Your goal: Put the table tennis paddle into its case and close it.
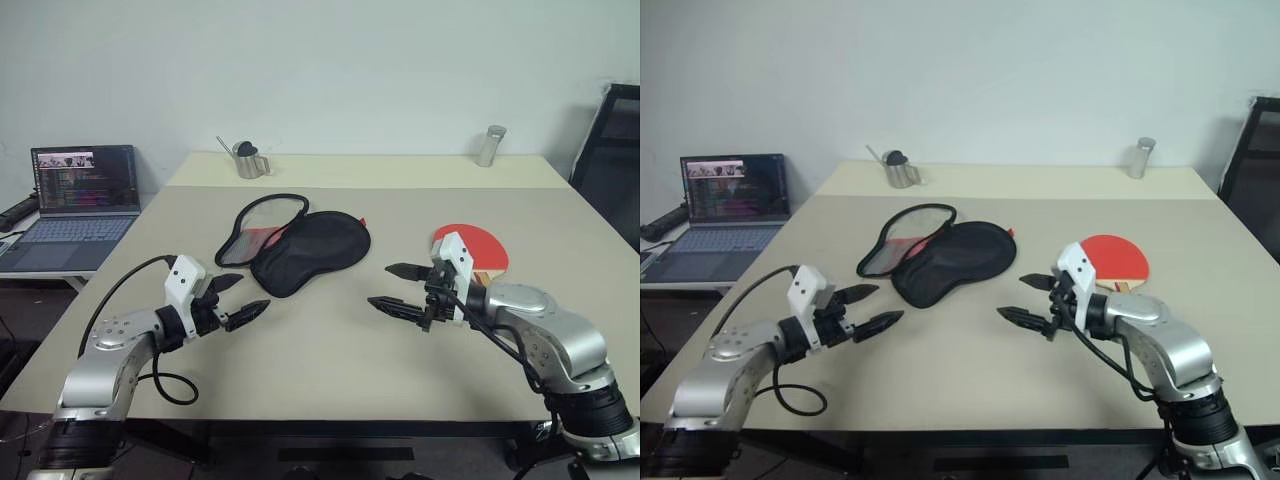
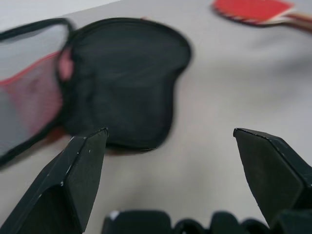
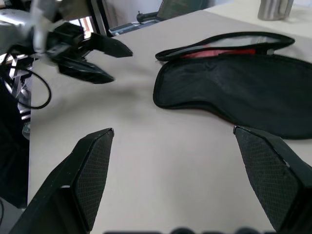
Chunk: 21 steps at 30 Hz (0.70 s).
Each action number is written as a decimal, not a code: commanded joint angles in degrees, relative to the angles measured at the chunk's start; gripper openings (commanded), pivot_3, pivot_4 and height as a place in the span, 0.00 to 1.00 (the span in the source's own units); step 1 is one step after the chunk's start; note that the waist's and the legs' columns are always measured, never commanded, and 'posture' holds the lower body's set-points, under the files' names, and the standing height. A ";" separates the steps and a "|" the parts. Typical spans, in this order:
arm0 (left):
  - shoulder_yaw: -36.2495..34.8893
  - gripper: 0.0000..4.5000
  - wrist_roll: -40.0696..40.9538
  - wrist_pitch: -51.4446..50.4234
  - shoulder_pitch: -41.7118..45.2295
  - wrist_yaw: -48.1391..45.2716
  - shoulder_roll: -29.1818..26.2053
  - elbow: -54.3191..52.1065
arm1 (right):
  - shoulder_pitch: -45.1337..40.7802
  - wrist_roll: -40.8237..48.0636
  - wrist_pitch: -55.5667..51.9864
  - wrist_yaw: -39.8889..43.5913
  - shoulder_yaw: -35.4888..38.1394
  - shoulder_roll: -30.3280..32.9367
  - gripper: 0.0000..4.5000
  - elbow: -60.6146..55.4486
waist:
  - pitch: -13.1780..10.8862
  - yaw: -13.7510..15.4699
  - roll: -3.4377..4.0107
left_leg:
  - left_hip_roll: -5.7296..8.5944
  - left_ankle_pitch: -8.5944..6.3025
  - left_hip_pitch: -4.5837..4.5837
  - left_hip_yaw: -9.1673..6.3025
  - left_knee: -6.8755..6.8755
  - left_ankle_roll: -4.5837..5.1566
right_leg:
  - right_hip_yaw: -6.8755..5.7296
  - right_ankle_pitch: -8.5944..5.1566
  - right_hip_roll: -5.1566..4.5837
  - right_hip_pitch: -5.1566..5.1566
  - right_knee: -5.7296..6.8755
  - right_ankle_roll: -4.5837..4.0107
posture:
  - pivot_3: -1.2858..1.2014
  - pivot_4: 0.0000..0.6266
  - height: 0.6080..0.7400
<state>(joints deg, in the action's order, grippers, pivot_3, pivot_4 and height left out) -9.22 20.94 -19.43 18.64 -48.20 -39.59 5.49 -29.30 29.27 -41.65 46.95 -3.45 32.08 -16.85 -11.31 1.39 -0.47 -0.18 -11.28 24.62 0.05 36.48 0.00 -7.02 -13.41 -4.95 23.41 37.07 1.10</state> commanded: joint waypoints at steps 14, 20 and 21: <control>2.02 1.00 -5.51 -2.81 15.70 8.81 7.45 22.33 | -2.10 -0.10 4.07 0.26 1.61 0.94 0.96 -2.73 | -0.07 -0.09 -0.16 | -0.02 0.00 0.01 0.09 0.15 0.00 | 0.00 0.09 0.02 0.01 0.06 0.08 | 0.52 0.24 1.00; 4.07 1.00 -7.66 -2.30 20.69 8.59 10.09 30.19 | -1.71 -0.46 5.14 0.21 1.53 0.61 0.96 -2.05 | -0.07 -0.09 -0.18 | -0.02 0.00 0.02 0.11 0.24 0.00 | -0.01 0.14 0.02 0.00 0.07 0.12 | 0.52 0.24 1.00; 4.52 1.00 -8.08 -2.08 21.34 8.39 10.67 31.14 | -1.75 -0.57 5.29 0.20 1.47 0.53 0.96 -1.89 | -0.06 -0.06 -0.19 | -0.02 0.00 0.02 0.13 0.26 0.00 | -0.01 0.15 0.02 -0.01 0.08 0.13 | 0.52 0.24 1.00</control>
<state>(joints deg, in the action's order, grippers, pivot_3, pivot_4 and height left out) -5.71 13.71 -22.42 38.48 -39.19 -29.66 35.78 -30.69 28.29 -37.86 47.24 -3.22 32.77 -17.89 -11.37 1.33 -0.66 -0.19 -11.27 24.64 0.17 36.76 0.00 -7.04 -13.25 -4.94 23.38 37.15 1.23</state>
